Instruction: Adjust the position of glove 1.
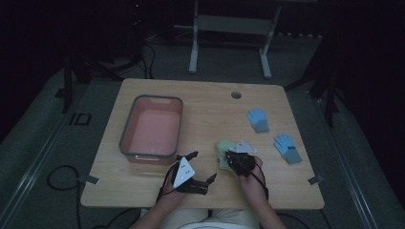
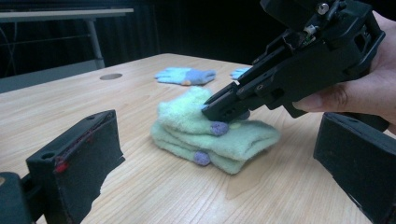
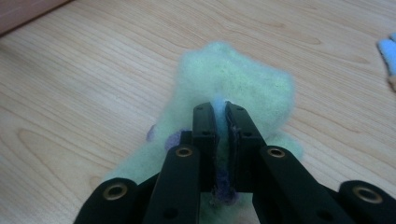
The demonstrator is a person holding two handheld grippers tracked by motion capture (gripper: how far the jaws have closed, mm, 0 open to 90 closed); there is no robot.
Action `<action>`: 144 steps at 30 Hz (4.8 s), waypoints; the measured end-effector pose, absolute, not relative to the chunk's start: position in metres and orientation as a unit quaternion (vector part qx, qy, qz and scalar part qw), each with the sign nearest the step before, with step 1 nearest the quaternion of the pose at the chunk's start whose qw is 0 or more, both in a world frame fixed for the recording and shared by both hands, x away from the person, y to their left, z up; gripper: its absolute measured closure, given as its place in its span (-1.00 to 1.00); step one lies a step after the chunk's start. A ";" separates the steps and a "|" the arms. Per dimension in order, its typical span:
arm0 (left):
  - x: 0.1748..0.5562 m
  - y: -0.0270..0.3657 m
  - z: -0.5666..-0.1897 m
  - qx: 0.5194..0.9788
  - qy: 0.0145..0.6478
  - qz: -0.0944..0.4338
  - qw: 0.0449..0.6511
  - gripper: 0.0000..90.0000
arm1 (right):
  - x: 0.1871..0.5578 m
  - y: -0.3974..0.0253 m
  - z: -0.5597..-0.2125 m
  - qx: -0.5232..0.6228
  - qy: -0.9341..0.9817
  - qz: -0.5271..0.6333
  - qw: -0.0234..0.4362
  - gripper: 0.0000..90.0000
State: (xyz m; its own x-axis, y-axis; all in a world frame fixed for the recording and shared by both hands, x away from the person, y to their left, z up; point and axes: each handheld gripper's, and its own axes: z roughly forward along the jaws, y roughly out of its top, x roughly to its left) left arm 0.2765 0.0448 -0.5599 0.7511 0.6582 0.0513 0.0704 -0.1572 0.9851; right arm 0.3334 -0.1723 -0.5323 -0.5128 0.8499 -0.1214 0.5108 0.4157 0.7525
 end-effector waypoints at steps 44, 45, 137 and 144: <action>0.315 -0.019 -0.539 0.864 0.076 0.182 0.463 -0.29 | 0.393 -0.233 -0.492 0.330 0.816 0.458 0.123 -0.10; 0.316 -0.019 -0.540 0.865 0.075 0.181 0.461 -0.29 | 0.397 -0.232 -0.497 0.326 0.821 0.455 0.113 -0.11; 0.339 0.145 -0.428 0.906 0.046 0.306 0.289 0.66 | 0.438 -0.036 -0.424 0.251 0.837 0.486 0.009 0.57; 0.340 0.172 -0.435 0.910 0.054 0.298 0.283 0.66 | 0.441 -0.010 -0.431 0.253 0.836 0.487 -0.007 0.57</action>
